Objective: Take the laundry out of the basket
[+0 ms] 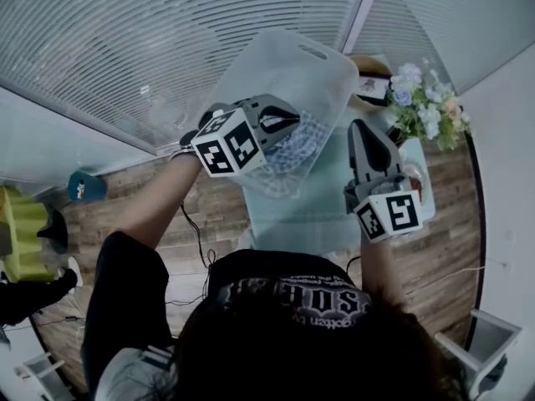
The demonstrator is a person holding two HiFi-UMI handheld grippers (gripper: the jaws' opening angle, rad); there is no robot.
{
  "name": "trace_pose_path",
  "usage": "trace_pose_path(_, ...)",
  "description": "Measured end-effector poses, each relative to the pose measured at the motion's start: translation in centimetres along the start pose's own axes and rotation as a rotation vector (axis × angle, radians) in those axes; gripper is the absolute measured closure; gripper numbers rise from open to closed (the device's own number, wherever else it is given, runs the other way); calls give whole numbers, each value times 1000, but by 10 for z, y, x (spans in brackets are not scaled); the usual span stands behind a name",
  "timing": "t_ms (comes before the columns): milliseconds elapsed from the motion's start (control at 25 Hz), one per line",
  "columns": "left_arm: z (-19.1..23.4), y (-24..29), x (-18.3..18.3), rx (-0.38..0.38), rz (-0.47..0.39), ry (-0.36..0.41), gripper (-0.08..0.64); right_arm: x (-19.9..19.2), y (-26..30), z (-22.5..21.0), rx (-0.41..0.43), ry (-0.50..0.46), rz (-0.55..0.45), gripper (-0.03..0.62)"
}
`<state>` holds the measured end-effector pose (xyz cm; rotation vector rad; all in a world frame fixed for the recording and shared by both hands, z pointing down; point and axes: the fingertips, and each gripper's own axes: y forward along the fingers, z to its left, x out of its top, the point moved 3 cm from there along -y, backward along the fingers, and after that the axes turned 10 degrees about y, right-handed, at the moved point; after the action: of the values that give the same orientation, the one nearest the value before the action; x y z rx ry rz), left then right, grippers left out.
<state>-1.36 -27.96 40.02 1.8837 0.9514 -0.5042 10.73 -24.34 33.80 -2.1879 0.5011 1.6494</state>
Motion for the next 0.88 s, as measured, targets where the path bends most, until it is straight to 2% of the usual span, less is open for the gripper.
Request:
trace_pose_path(80,-5,5,-4,-21,-3,1,515,1,1,0,2,-4,0,561)
trace_pose_path(280,-20,20,-23,-94,53,31,473,0,5,3,7,-10,5,561)
trace_pose_path(440,-34,31,-40,-194,102,13,337,-3,8,4,10,-14,16,561)
trace_pose_path(760,-50,54,-62,-322,167,-14,148,-11,13,2,28,11,40,561)
trace_pose_path(880,-58,66,-75,-371,204,-21,140,-14,14,3,39,11,51,561)
